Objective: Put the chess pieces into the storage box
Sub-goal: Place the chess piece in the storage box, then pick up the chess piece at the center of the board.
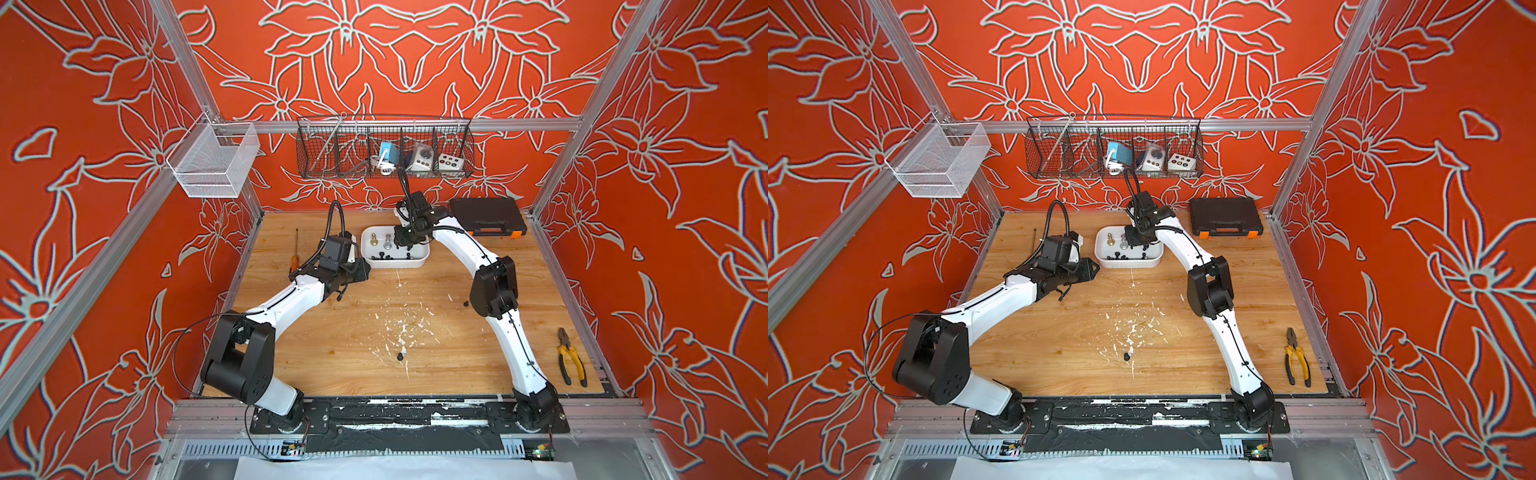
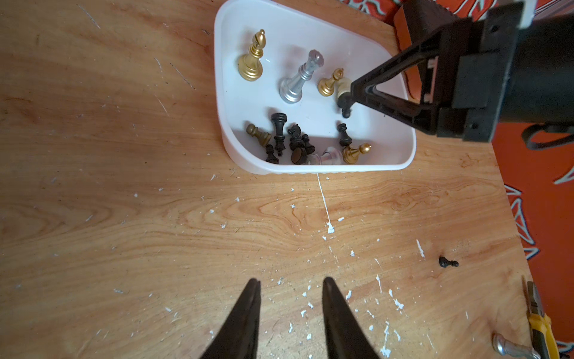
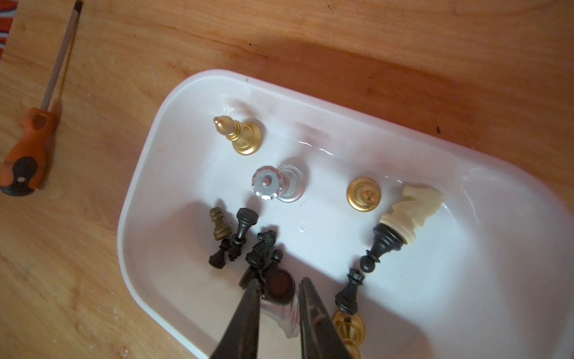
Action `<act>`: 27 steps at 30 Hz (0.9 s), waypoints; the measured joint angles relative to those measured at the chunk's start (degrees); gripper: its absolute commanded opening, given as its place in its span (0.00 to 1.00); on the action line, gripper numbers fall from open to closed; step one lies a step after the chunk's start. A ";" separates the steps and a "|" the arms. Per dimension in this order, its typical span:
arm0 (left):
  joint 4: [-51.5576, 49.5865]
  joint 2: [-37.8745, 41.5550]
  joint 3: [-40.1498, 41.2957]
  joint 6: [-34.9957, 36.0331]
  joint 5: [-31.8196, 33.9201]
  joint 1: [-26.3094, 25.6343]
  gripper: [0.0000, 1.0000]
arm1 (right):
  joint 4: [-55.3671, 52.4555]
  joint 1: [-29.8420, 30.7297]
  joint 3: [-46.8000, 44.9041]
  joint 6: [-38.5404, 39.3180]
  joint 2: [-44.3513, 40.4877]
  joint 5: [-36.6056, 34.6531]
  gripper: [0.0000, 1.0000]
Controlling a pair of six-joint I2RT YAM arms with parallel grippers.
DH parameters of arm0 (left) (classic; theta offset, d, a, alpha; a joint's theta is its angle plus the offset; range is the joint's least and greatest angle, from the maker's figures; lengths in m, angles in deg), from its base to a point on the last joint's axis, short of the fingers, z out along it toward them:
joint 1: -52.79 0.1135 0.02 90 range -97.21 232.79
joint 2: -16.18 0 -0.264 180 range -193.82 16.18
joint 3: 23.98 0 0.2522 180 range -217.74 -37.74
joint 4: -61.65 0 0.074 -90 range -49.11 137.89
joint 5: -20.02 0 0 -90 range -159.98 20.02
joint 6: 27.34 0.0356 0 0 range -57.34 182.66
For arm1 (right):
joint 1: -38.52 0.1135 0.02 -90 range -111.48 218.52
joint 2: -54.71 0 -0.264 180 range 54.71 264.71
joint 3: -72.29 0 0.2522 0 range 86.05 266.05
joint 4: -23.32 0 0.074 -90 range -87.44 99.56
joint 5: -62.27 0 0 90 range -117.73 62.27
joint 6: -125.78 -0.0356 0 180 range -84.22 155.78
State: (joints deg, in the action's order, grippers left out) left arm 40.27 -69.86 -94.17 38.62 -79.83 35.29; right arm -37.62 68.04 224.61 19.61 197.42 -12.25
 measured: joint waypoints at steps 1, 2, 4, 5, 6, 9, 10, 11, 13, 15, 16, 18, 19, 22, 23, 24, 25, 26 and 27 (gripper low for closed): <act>-0.02 0.22 0.11 0.02 0.00 0.00 0.35 | 0.00 0.00 0.17 -0.17 0.13 0.02 0.32; 0.00 0.50 0.24 0.00 -0.04 -0.02 0.35 | 0.07 0.00 0.20 -0.44 0.24 0.02 0.34; 0.07 1.14 0.55 0.02 -0.24 -0.02 0.36 | 0.02 0.00 0.20 -0.90 0.31 0.02 0.36; 0.20 1.57 0.92 0.00 -0.33 0.00 0.36 | 0.17 0.00 0.09 -1.11 0.31 0.02 0.37; 0.26 2.05 1.40 0.02 -0.37 0.00 0.36 | 0.70 -0.02 -0.31 -1.29 0.26 0.04 0.38; 0.42 3.45 3.04 0.04 -0.39 0.00 0.36 | 2.97 -0.02 -3.15 -1.62 -0.42 0.04 0.40; 0.42 3.69 3.39 0.07 -0.39 0.00 0.36 | 3.43 -0.02 -4.31 -1.75 -0.66 0.04 0.40; 0.42 3.87 3.69 0.17 -0.39 -0.02 0.36 | 3.78 -0.02 -5.38 -1.81 -0.92 0.07 0.40; 0.42 4.02 4.09 0.31 -0.44 -0.02 0.37 | 4.37 -0.13 -7.41 -1.99 -1.36 0.13 0.40; 0.66 4.24 4.50 0.66 -0.63 -0.02 0.38 | 5.53 -0.28 -10.43 -2.19 -2.69 0.24 0.40; 0.94 4.42 4.87 0.90 -0.74 -0.11 0.38 | 6.12 -0.37 -12.48 -2.23 -3.89 0.24 0.41; 1.36 4.94 5.75 1.36 -0.98 -0.26 0.39 | 7.76 -0.39 -16.81 -2.36 -6.99 0.24 0.41; 1.57 5.27 6.25 1.62 -1.05 -0.39 0.39 | 8.70 -0.39 -19.02 -2.38 -8.94 0.24 0.41; 2.69 6.43 7.80 2.67 -1.68 -1.14 0.39 | 10.86 -0.39 -23.19 -2.27 -14.67 0.22 0.41; 3.06 6.86 8.26 3.15 -1.97 -1.44 0.39 | 11.61 -0.39 -24.13 -2.14 -16.74 0.22 0.41; 3.45 7.17 8.59 3.56 -2.12 -1.73 0.39 | 12.11 -0.39 -24.74 -1.99 -18.40 0.22 0.42; 3.82 7.48 8.83 4.11 -2.34 -2.05 0.39 | 12.98 -0.37 -25.64 -1.68 -20.50 0.22 0.42; 4.28 7.72 9.05 4.76 -2.62 -2.32 0.39 | 13.73 -0.37 -26.60 -1.36 -22.47 0.24 0.42; 4.66 7.91 9.22 5.31 -2.91 -2.56 0.40 | 14.47 -0.39 -27.78 -1.07 -24.39 0.20 0.42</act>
State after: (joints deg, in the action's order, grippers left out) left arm 44.93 -61.95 -84.94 43.94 -82.74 32.73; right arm -23.15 67.65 196.83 18.54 173.03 -12.05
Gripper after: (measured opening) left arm 0.392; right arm 0.420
